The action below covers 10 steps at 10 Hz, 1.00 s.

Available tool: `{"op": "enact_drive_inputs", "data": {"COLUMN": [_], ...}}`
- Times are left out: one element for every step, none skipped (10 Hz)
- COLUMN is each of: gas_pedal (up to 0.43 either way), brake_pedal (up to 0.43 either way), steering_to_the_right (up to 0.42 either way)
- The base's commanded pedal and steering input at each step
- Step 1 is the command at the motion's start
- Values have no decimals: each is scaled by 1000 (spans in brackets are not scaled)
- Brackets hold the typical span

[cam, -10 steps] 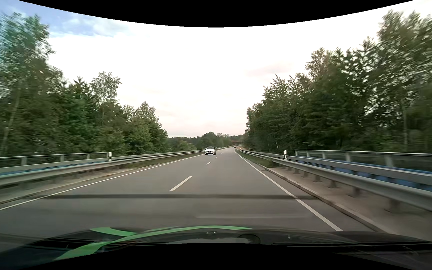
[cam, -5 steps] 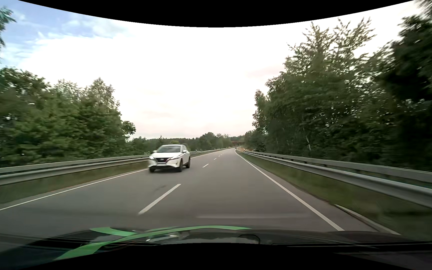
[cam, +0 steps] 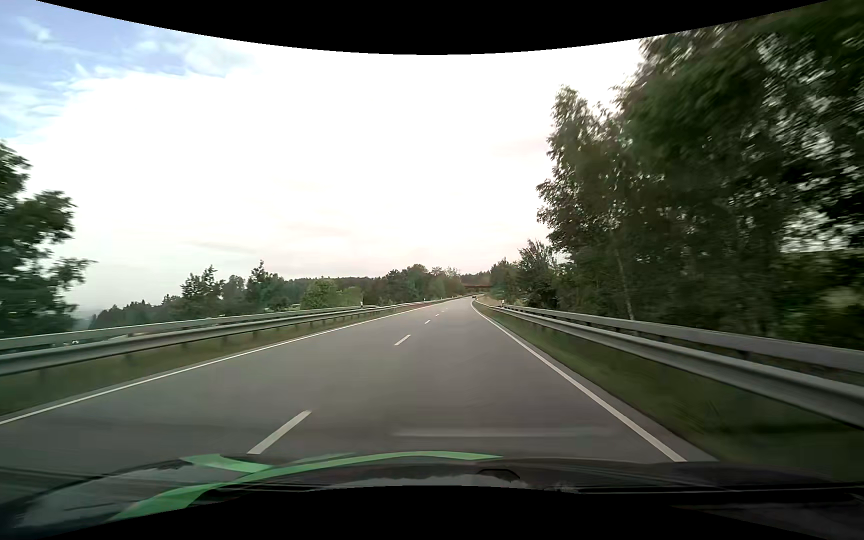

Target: Follow the waypoints while adhering to traffic rules and regulations

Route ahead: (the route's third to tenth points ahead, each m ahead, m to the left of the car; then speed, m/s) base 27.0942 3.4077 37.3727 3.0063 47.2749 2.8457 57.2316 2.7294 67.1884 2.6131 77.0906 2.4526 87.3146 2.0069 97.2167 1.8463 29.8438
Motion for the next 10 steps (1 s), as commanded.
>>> {"op": "enact_drive_inputs", "data": {"gas_pedal": [319, 331, 331, 339, 339, 339, 339, 339, 339, 339], "brake_pedal": [0, 0, 0, 0, 0, 0, 0, 0, 0, 0], "steering_to_the_right": [-3, -3, -3, -2, -2, -2, -2, -2, -2, -2]}}
